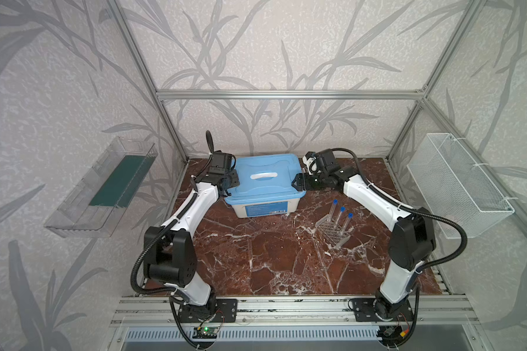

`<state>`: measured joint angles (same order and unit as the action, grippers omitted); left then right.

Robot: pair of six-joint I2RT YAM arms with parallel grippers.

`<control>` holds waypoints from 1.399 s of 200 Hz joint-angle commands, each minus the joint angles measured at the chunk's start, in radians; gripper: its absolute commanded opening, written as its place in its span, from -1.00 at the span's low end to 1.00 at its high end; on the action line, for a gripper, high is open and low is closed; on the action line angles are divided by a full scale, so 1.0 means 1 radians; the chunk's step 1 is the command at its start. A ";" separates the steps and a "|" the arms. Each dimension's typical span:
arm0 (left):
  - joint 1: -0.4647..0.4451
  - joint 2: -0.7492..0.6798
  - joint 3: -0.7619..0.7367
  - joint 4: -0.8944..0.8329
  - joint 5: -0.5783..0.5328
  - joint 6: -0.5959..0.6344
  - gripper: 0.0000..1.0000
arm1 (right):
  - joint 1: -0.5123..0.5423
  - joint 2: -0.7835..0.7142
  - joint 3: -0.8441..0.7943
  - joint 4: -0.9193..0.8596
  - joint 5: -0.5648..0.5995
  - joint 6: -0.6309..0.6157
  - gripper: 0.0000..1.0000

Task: Organize the chemistry lab equipment
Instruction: 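Press the lid down onto the bin with both grippers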

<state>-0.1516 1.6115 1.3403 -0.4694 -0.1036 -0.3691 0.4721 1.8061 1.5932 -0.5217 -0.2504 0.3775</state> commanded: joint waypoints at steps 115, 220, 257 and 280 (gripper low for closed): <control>-0.011 0.037 -0.060 -0.084 0.106 -0.035 -0.02 | -0.114 0.128 0.030 0.102 -0.314 0.018 0.88; -0.127 0.108 -0.008 -0.048 0.108 -0.090 -0.02 | -0.058 0.024 -0.015 0.076 -0.121 -0.106 0.19; -0.209 0.167 0.041 -0.051 0.099 -0.118 -0.02 | 0.013 0.038 0.020 0.021 -0.032 -0.164 0.01; -0.221 0.200 0.061 -0.041 0.132 -0.139 -0.02 | 0.031 0.044 0.023 0.004 -0.003 -0.173 -0.05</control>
<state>-0.2680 1.7176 1.4185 -0.4129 -0.1936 -0.4538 0.4156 1.8439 1.6024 -0.4679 -0.1680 0.2447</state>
